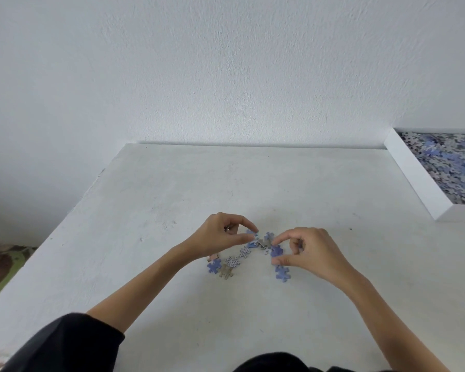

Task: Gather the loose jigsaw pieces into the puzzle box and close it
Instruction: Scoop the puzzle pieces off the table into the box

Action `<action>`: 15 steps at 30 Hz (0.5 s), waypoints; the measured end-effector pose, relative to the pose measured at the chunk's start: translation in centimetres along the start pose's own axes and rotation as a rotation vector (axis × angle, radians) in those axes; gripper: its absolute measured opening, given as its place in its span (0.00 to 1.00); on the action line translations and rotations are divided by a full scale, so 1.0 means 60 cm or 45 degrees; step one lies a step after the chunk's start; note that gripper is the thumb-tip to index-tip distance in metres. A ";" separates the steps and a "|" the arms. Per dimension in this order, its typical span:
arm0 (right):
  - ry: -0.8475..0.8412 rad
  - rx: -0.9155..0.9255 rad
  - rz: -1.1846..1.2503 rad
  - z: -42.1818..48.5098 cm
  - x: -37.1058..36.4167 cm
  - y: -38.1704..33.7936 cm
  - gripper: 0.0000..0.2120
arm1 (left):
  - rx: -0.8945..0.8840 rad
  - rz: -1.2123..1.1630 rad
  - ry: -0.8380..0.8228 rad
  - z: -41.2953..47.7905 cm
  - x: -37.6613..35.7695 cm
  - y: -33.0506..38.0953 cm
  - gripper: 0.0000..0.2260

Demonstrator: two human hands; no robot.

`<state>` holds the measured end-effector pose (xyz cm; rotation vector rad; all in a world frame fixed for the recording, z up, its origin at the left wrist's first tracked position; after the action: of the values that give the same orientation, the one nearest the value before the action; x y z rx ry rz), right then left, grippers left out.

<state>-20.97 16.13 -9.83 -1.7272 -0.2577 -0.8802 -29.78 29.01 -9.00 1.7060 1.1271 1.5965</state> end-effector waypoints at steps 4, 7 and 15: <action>0.041 -0.025 -0.020 0.002 0.000 0.005 0.13 | -0.002 0.149 0.000 0.007 -0.014 0.006 0.10; 0.032 0.002 0.123 0.002 0.004 0.008 0.12 | -0.001 0.215 0.022 0.010 -0.019 0.008 0.12; -0.037 0.066 1.621 0.004 0.012 0.037 0.15 | 0.045 0.309 0.110 0.011 -0.022 0.010 0.14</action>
<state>-19.10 15.39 -11.01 -1.4440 0.7408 0.1002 -28.96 27.67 -9.28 1.8717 1.0252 1.8218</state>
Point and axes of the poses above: each hand's wrist, its own z-axis towards the middle knuckle, its own x-axis out of the back of the hand, y = z × x, the point moved 10 cm from there along z, towards the middle knuckle, and after that the axes turned 9 degrees about -y, right-handed, at the moved point
